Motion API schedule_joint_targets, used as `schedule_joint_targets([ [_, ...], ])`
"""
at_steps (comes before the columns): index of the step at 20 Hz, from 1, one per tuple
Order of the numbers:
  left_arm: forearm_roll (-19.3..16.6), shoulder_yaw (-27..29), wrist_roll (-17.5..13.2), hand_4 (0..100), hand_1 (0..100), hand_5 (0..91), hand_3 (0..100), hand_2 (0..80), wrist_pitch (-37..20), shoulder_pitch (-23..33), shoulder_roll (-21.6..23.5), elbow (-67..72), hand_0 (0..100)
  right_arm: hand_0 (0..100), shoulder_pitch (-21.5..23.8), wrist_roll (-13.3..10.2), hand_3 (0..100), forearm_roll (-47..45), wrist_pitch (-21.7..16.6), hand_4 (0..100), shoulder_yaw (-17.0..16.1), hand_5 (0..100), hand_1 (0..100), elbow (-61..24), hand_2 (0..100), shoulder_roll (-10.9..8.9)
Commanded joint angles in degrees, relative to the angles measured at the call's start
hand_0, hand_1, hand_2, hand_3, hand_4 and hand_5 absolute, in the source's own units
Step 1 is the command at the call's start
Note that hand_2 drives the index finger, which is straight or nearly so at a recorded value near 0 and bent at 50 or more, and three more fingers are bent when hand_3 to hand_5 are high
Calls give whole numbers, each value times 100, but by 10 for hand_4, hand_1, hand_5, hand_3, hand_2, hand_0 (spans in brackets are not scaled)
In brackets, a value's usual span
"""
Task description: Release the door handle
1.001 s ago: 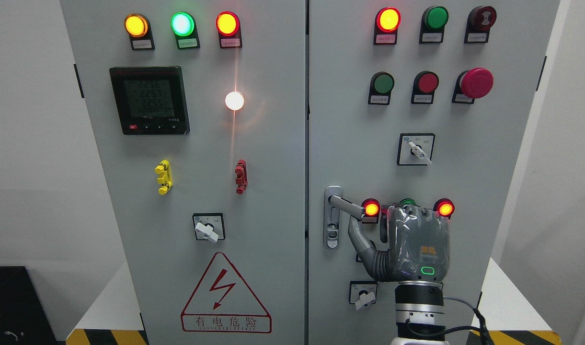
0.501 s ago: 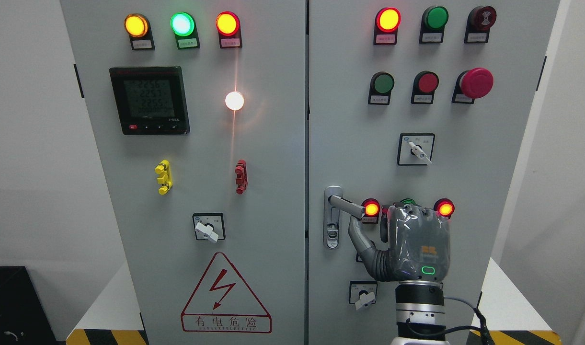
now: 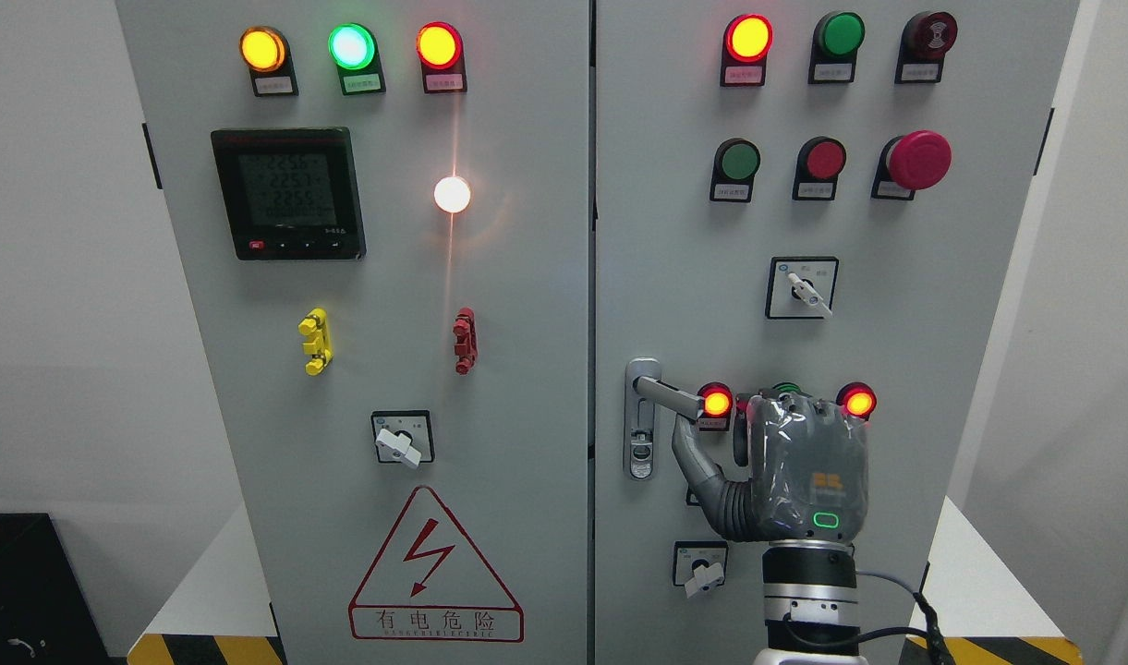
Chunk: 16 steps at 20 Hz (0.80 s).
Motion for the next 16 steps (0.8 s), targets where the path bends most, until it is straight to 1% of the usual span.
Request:
schedule_joint_targets([
  [1, 0, 0, -3, 0, 556, 0, 0, 0, -4, 0, 0, 0, 120, 444, -15, 2, 1000, -5, -4, 949, -3, 1000, 274, -1, 1000, 0],
  [16, 0, 0, -3, 0, 556, 0, 0, 0, -4, 0, 0, 0, 120, 445, -23, -7, 1000, -119, -4, 949, 6, 1000, 273, -1, 1000, 0],
])
